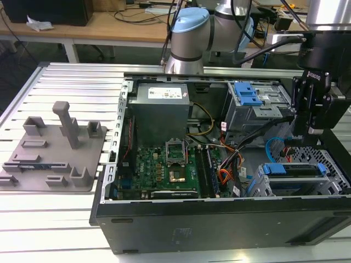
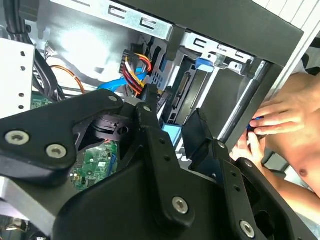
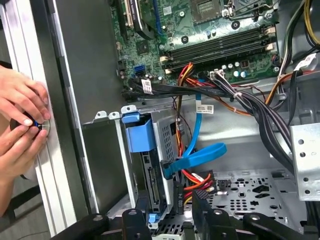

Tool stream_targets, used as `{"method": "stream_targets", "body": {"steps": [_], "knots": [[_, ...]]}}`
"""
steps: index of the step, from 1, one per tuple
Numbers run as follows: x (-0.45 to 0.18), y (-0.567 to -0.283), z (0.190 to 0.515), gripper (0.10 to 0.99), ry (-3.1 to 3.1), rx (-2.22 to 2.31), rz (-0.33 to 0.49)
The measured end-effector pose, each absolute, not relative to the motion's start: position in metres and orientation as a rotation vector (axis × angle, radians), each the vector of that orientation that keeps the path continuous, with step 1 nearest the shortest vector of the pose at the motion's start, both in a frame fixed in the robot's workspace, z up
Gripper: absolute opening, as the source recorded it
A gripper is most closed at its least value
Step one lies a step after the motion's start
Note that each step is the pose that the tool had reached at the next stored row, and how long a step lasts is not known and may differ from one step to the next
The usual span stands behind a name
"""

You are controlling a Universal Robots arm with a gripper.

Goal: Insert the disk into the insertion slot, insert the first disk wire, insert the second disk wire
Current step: 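Insert the first disk wire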

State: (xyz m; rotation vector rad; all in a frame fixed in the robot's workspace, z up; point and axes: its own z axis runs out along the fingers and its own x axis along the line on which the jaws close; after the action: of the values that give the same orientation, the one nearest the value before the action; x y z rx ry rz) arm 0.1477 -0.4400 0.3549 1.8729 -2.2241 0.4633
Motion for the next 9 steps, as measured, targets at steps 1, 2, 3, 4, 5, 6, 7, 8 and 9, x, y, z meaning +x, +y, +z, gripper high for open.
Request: {"method": "stream_targets", "body": {"steps": [1,2,3,4,5,6,7,8,9], "knots": [[0.1477,-0.4396,0.3542,0.471,-2.226,1.871,0.463],[0.1479,-0.4395,0.3535,0.471,-2.226,1.871,0.463],[0.1479,-0.4391,0.3529,0.471,-2.223,1.869,0.466],[0.1479,-0.439,0.3523,0.471,-2.222,1.868,0.469],[0.1479,-0.4389,0.3515,0.471,-2.22,1.867,0.471],[0.1479,-0.439,0.3507,0.471,-2.219,1.866,0.474],[0.148,-0.4389,0.3498,0.471,-2.218,1.865,0.476],[0.148,-0.439,0.349,0.471,-2.216,1.863,0.478],[0.148,-0.4389,0.3482,0.471,-2.213,1.861,0.483]]}}
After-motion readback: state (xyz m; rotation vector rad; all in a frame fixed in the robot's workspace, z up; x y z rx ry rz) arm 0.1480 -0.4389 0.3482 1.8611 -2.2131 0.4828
